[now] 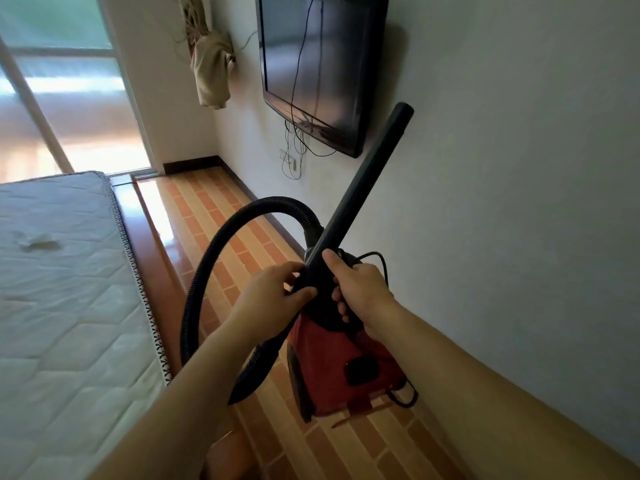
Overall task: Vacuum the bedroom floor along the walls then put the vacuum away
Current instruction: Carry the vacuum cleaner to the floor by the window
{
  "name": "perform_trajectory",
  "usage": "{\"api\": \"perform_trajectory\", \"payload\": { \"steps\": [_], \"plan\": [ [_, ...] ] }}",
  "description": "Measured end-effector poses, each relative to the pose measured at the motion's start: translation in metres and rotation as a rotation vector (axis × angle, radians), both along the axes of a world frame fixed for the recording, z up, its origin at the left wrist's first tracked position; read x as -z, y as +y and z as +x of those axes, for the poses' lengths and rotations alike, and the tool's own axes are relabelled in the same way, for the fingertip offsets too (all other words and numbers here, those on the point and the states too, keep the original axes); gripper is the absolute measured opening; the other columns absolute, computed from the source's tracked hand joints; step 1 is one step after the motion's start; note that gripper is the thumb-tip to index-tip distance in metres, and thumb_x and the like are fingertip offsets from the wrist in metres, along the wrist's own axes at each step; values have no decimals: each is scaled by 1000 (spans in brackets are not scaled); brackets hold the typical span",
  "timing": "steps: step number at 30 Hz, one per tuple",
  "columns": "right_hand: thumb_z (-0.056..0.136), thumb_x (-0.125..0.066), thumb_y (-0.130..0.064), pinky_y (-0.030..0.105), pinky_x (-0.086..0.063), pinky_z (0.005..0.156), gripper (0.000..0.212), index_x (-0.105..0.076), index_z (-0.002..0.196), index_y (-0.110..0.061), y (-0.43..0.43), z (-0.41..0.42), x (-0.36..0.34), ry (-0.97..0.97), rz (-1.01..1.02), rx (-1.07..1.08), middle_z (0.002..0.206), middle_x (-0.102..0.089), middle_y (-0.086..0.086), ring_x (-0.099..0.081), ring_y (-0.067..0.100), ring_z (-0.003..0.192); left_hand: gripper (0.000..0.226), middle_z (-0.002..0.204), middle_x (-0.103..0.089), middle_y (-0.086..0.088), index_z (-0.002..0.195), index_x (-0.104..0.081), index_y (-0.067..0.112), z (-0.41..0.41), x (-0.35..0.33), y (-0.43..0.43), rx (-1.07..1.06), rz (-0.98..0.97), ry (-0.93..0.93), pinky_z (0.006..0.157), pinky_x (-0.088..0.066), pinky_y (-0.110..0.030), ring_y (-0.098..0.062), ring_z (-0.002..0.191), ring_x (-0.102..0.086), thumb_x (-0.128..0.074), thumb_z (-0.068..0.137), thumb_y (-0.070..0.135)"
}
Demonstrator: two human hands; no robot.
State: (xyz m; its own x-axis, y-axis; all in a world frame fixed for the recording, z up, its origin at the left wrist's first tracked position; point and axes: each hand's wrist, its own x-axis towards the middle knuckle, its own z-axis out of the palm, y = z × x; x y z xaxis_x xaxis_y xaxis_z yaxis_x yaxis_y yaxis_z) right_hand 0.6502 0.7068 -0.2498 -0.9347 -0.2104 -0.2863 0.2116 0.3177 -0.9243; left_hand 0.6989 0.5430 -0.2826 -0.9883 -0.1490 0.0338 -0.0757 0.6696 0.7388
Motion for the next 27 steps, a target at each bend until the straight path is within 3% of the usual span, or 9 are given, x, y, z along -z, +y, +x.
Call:
{"api": "perform_trajectory", "payload": {
  "steps": [15,27],
  "plan": [
    [94,-59,-62,29,-46,48,48,-63,80,-16,-99,-187,15,-7,15,-170,64,-60,3,-52,16,49,39,113,-69,7,135,-61,31,-159,12,-83,-215,-22,-37,85,-57,-34,-12,97,-68,-67,97,36],
    [94,-59,-60,27,-44,45,51,-67,86,-11,-170,-375,32,-25,12,-377,63,-59,2,-50,14,46,41,115,-70,5,138,-60,28,-316,21,-130,-424,48,-48,87,-62,-39,-10,94,-72,-67,98,30]
  ]
}}
